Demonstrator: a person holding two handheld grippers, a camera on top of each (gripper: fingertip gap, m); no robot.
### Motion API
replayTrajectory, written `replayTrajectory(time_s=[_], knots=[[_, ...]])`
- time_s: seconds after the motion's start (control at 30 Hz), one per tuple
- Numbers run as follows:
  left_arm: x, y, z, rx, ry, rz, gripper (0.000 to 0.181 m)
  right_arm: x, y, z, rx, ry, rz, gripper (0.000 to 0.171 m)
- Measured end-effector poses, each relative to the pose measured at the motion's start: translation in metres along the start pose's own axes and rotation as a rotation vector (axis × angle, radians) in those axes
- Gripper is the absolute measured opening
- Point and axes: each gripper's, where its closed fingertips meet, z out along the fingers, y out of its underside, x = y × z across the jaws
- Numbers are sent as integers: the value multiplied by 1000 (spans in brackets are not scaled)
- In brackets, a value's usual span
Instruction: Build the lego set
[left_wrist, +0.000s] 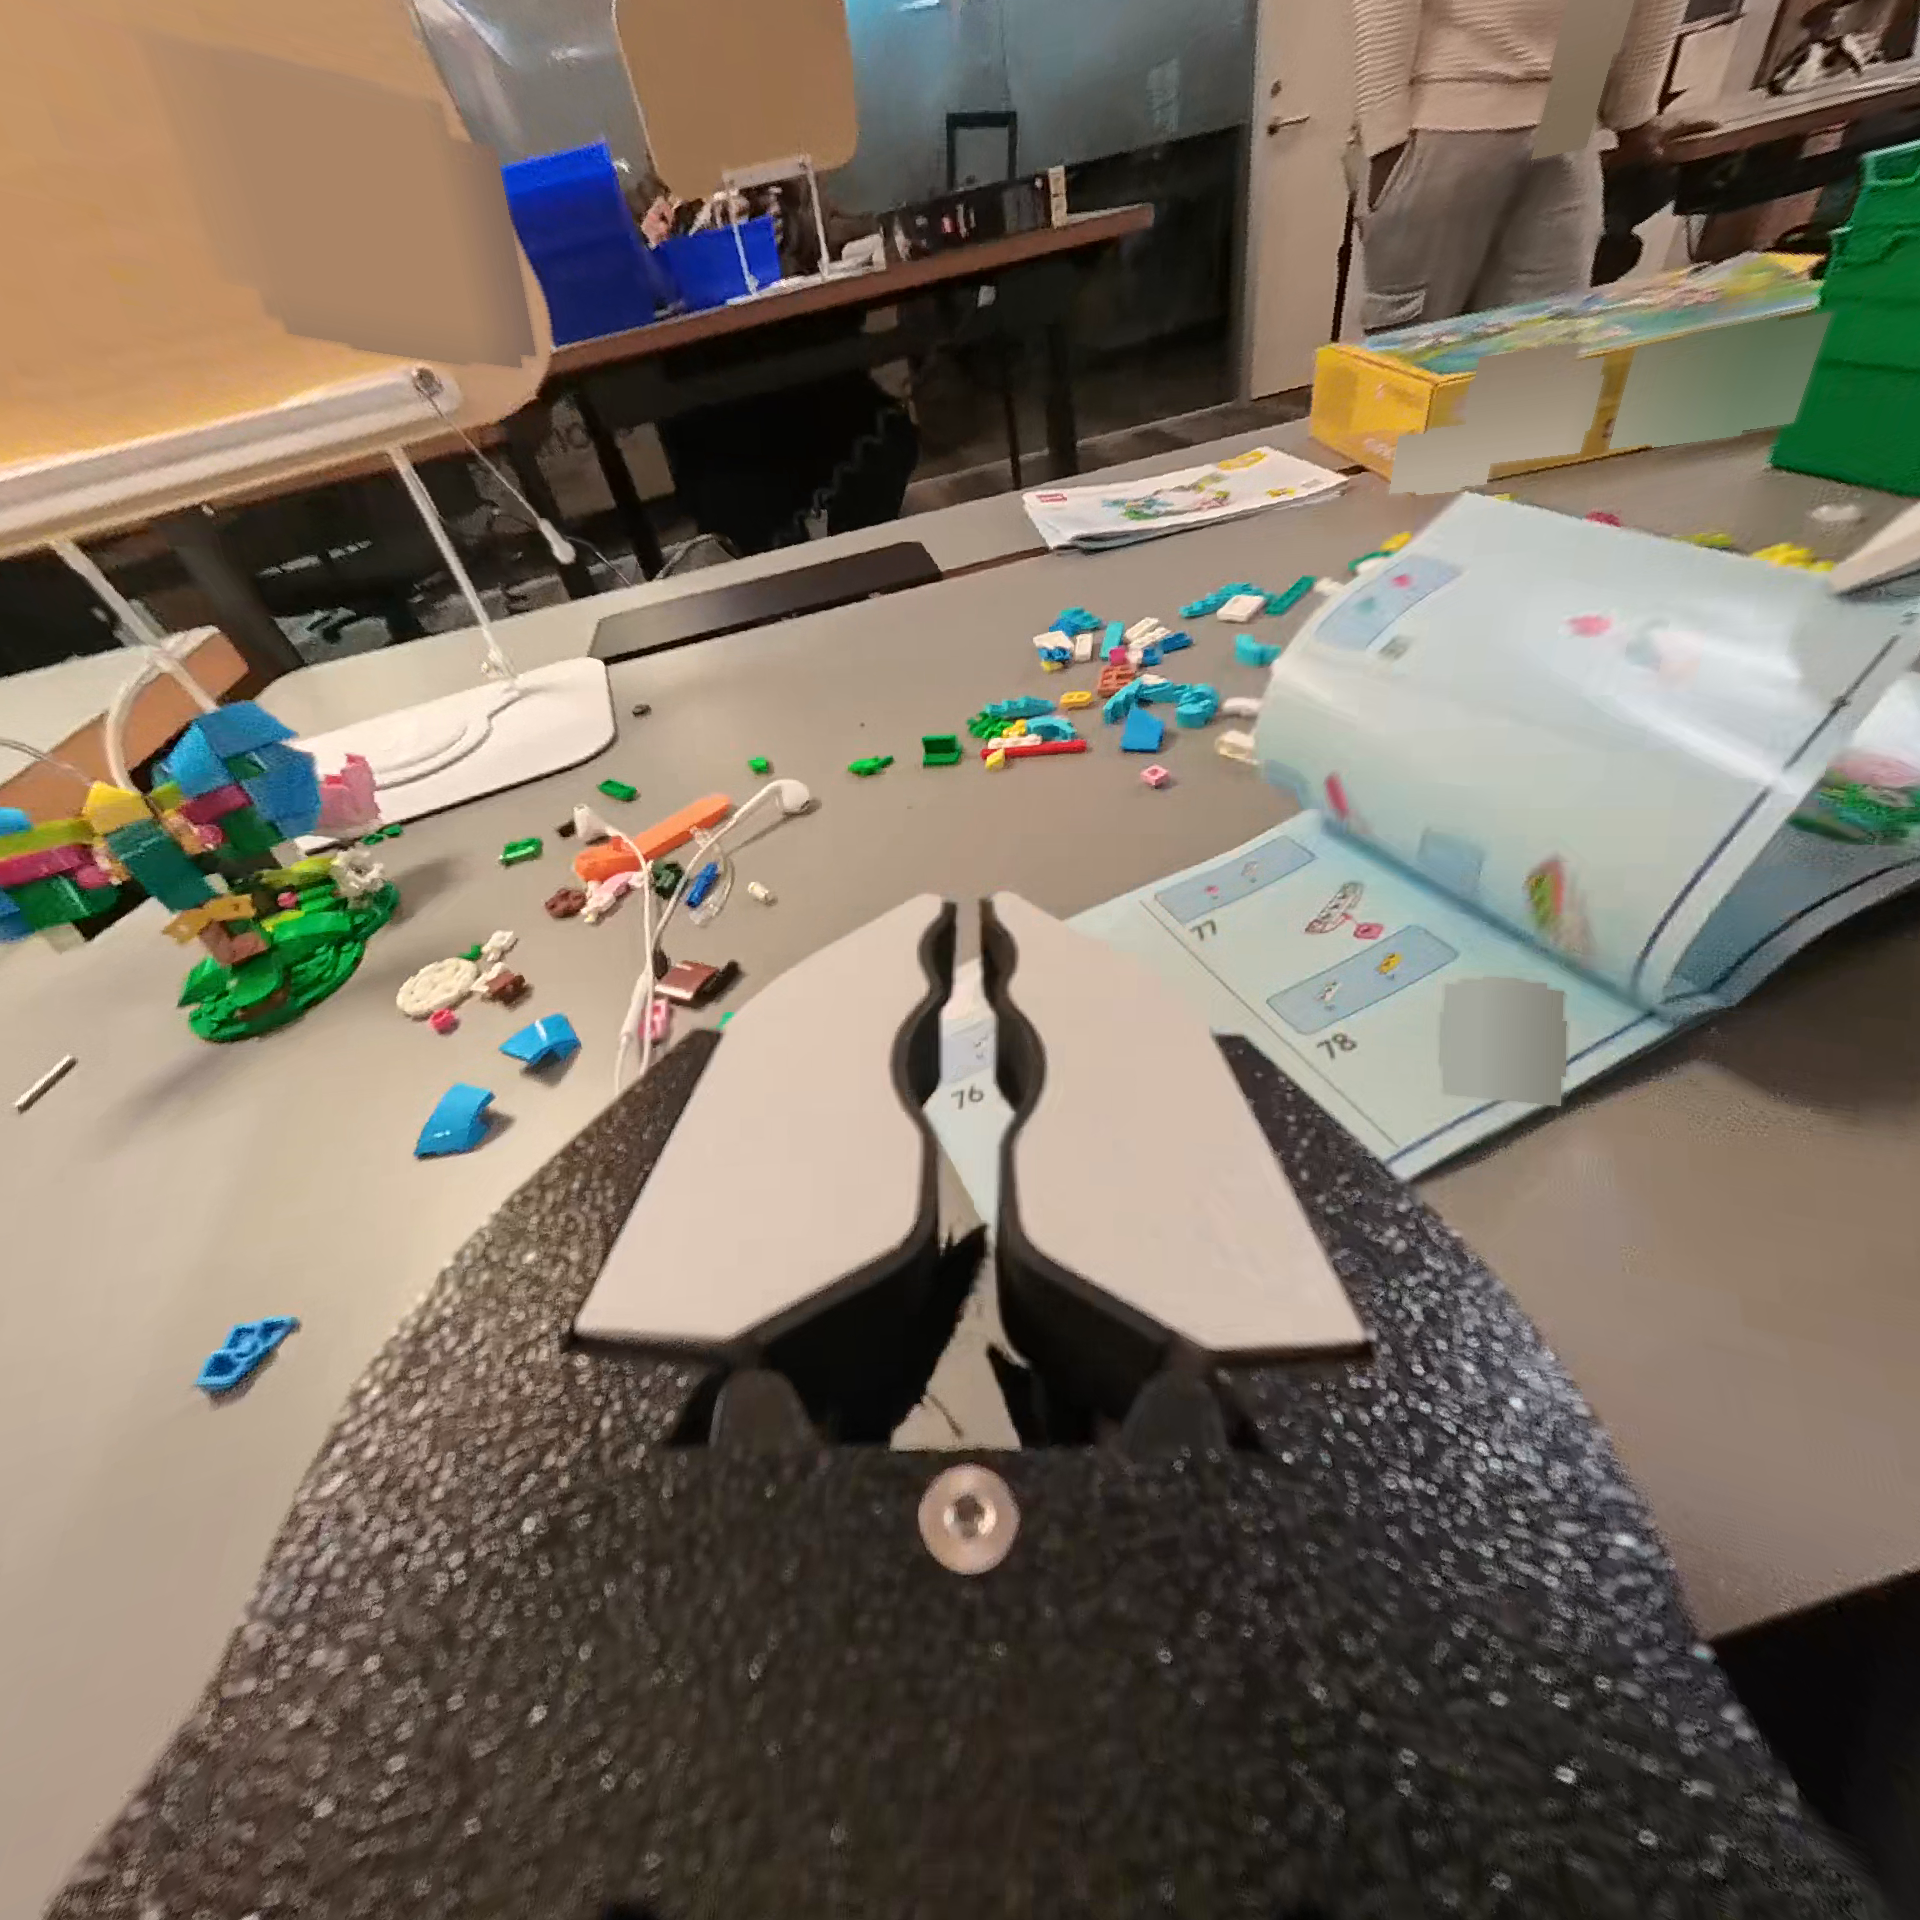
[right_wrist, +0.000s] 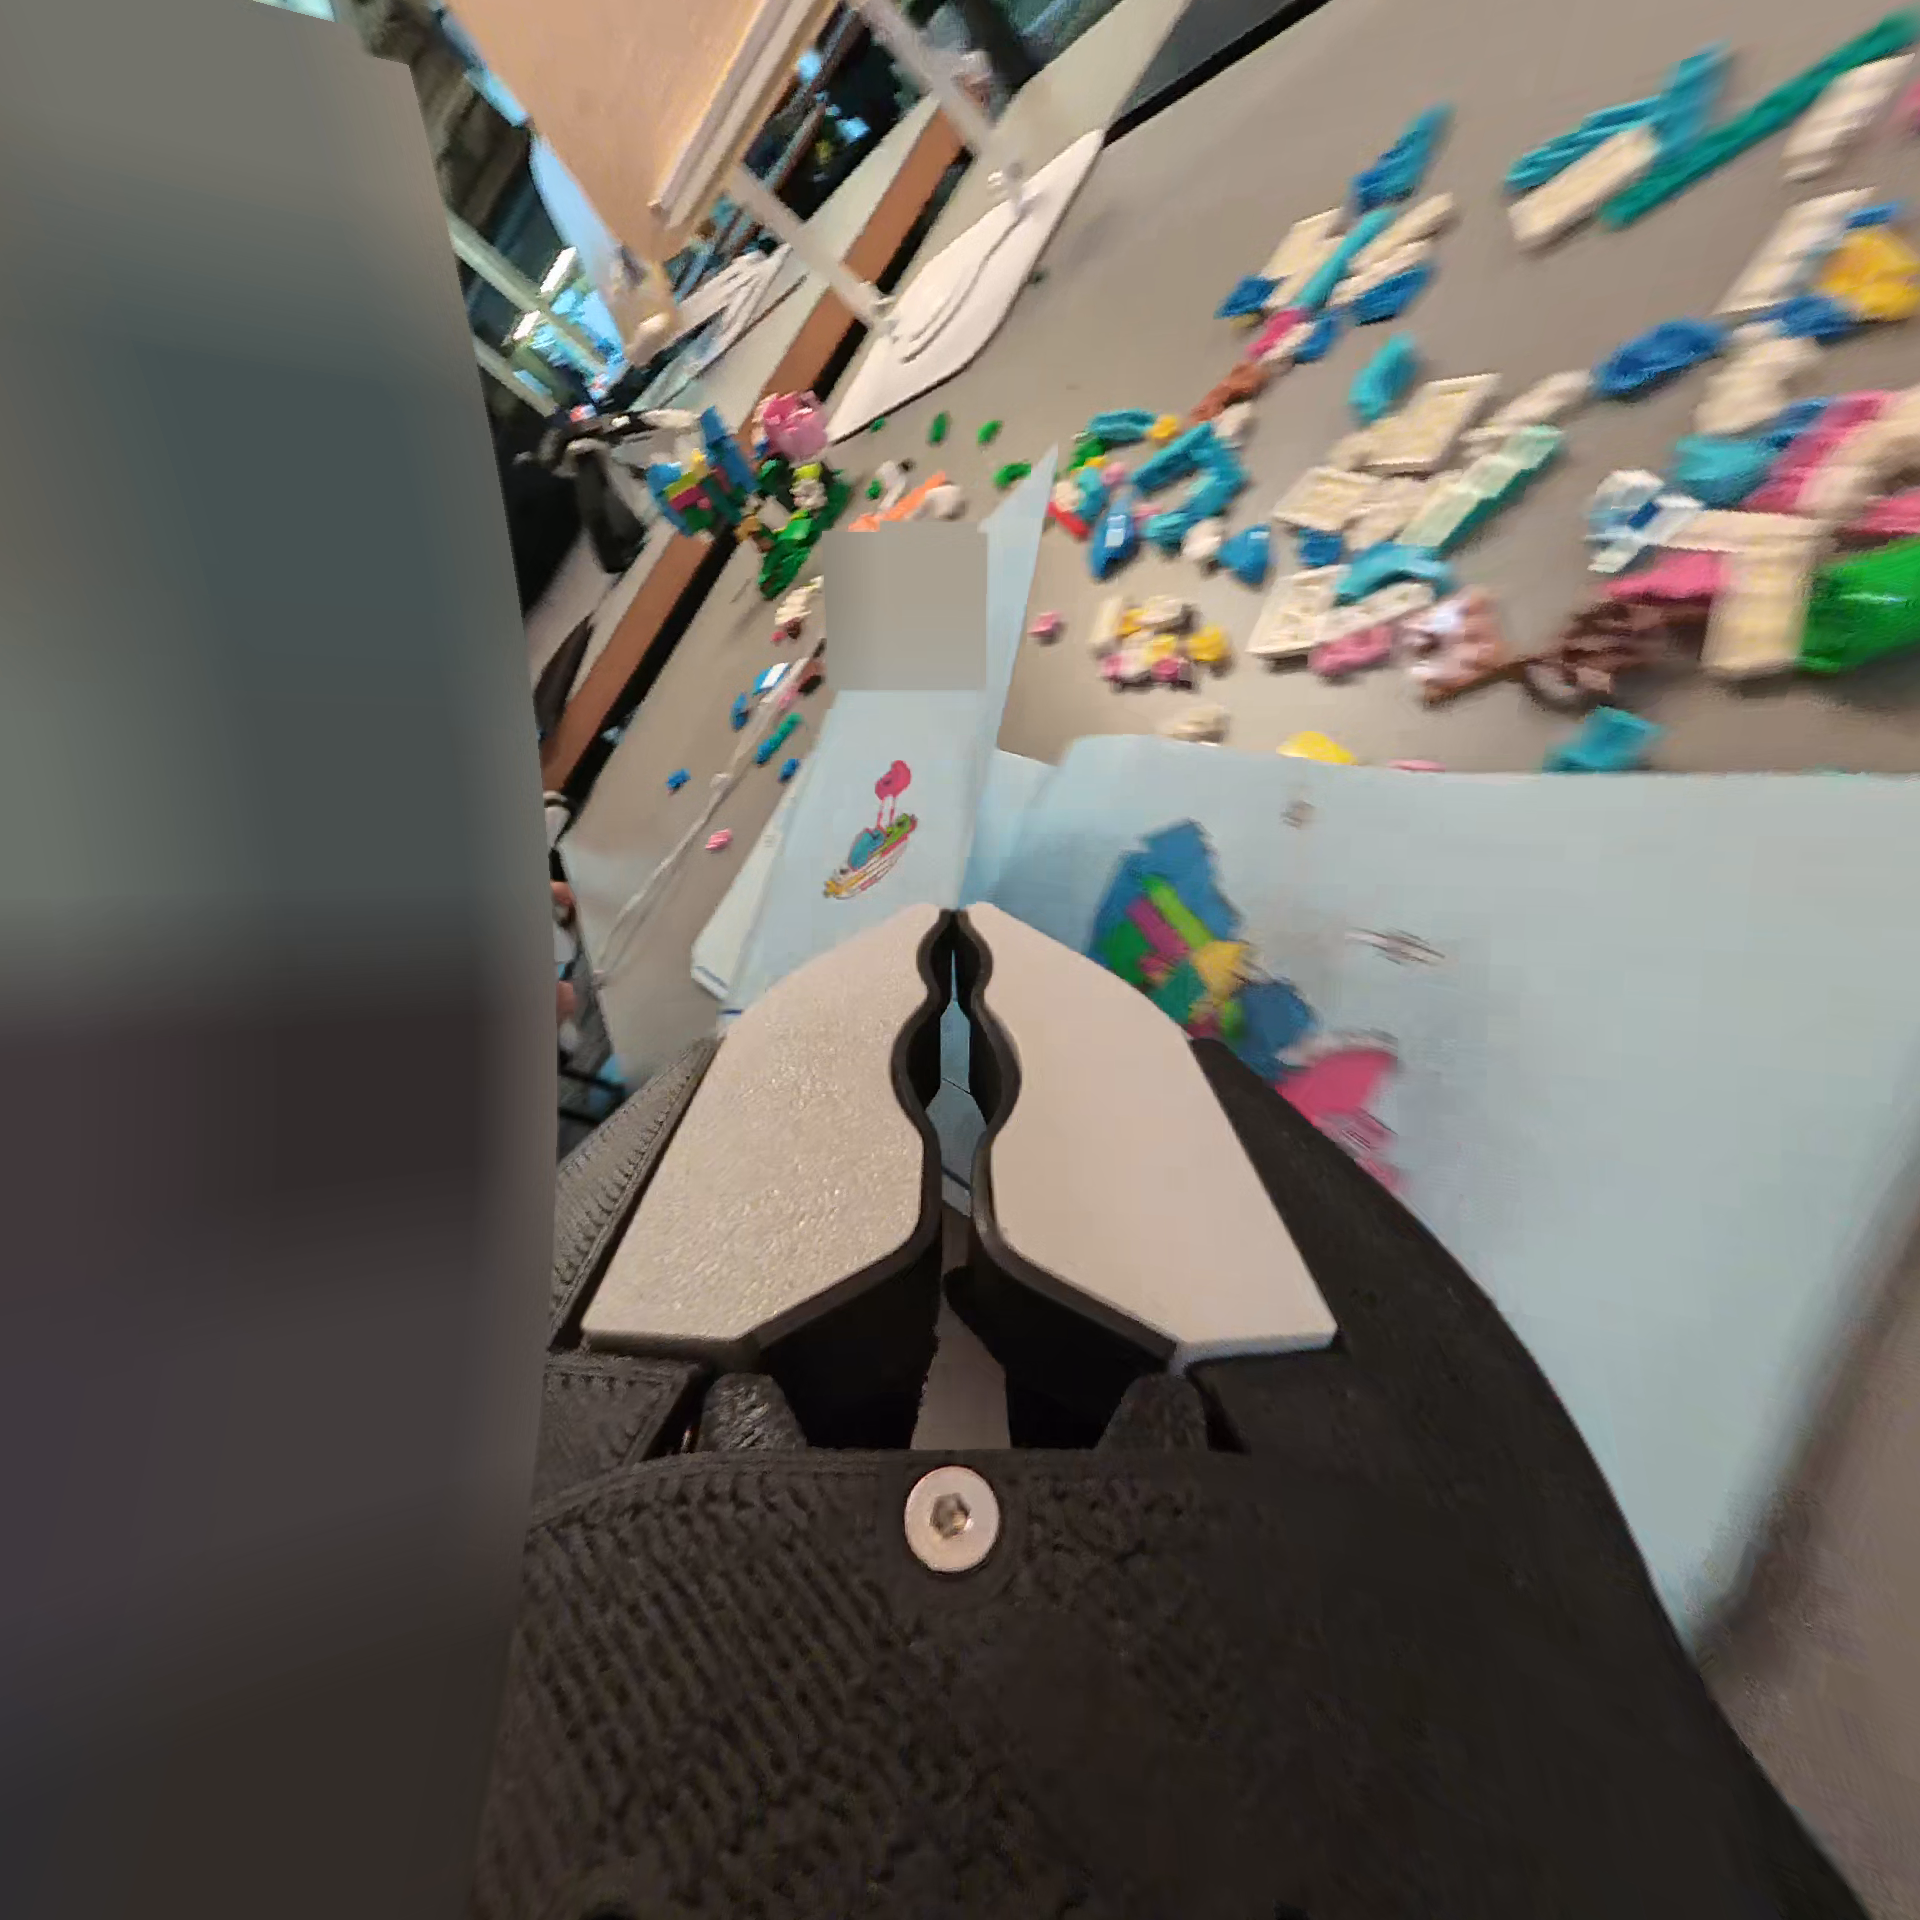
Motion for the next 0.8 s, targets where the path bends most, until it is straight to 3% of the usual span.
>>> replayTrajectory(time_s=[0.27, 0.53, 0.67, 0.8], knots=[[69, 7, 20, -108, 377, 16, 43, 53, 11, -50, 14, 230, 17, 0], [164, 2, 40, -195, 721, 102, 61, 69, 18, -76, -22, 331, -56, 1], [186, 3, 49, -234, 768, 172, 67, 76, 8, -90, -11, 337, -72, 27], [204, 8, 52, -291, 832, 152, 69, 89, 5, -90, -124, 312, -52, 34]])
